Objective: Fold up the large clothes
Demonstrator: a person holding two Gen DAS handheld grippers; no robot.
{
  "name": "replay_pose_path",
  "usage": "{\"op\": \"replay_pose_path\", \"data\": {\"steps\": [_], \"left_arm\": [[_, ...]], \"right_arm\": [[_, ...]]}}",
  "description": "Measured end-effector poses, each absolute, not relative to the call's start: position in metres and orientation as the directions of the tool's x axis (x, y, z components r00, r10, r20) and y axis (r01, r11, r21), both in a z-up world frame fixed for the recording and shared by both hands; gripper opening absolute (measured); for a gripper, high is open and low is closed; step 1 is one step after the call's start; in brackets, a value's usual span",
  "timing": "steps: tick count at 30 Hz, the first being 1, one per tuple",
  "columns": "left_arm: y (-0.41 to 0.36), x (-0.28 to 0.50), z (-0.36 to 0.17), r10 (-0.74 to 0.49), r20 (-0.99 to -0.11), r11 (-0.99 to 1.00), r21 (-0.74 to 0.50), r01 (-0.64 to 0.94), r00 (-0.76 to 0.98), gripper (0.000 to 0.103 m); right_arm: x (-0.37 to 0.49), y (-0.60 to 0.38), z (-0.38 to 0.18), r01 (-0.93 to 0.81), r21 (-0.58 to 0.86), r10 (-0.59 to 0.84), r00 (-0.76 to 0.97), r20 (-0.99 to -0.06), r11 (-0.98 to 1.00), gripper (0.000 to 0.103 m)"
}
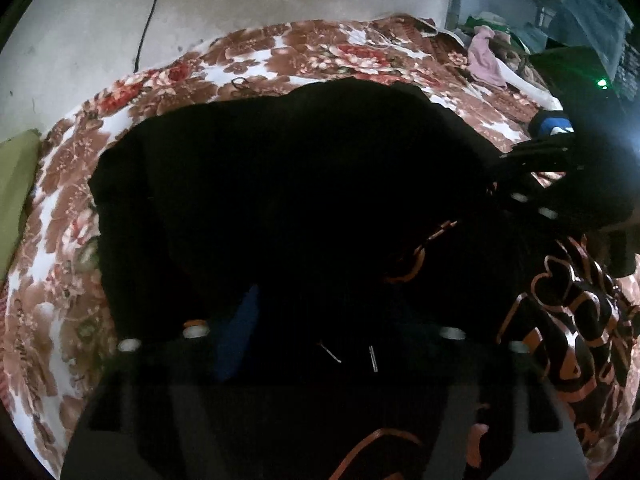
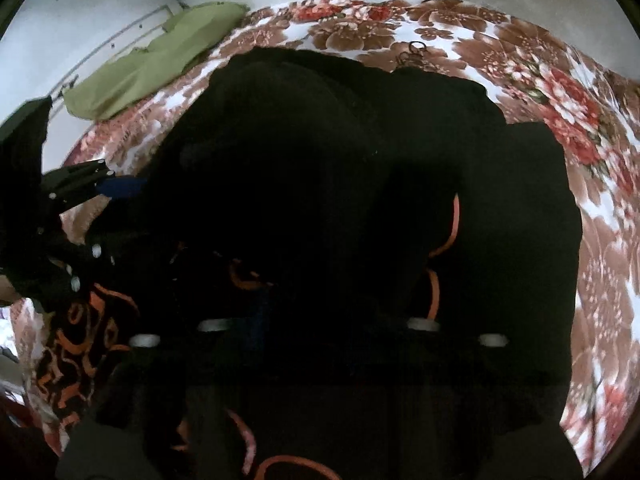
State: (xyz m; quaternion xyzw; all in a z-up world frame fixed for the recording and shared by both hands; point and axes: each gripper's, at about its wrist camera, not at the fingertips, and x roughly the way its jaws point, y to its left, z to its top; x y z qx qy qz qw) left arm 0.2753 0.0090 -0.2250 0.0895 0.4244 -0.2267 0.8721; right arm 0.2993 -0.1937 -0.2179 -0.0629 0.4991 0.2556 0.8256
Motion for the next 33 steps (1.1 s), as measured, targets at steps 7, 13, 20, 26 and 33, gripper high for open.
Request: {"op": "replay_pose_path", "data": {"steps": [7, 13, 20, 26, 33], "left_arm": [[0.033, 0.275, -0.192, -0.338, -0.775, 0.888, -0.074, 0.454, 0.534, 0.076], [0.036, 0.306, -0.162, -0.441, -0.738, 0.848, -0.156, 0.507, 0.51, 0.076], [0.008, 0.343, -0.19, -0.478, -0.781, 0.768, -0.15, 0.623, 0.402, 0.073], [0.002, 0.35, -0.208, -0.532, -0.794, 0.695, -0.211, 0.688, 0.294, 0.017], [-0.003, 0.309, -0.18, -0.604, -0.755, 0.608, -0.23, 0.76, 0.255, 0.007]], "right_arm": [[0.285, -0.209, -0.188, -0.454, 0.133, 0.338, 0.406, -0.849, 0.881, 0.094], [0.314, -0.192, -0.166, -0.527, 0.183, 0.426, 0.387, -0.818, 0.83, 0.094], [0.352, -0.149, -0.194, -0.656, 0.198, 0.47, 0.268, -0.841, 0.729, 0.08], [0.349, -0.131, -0.209, -0.726, 0.178, 0.455, 0.204, -0.867, 0.665, 0.044], [0.315, -0.138, -0.191, -0.746, 0.214, 0.482, 0.16, -0.861, 0.631, 0.031]]}}
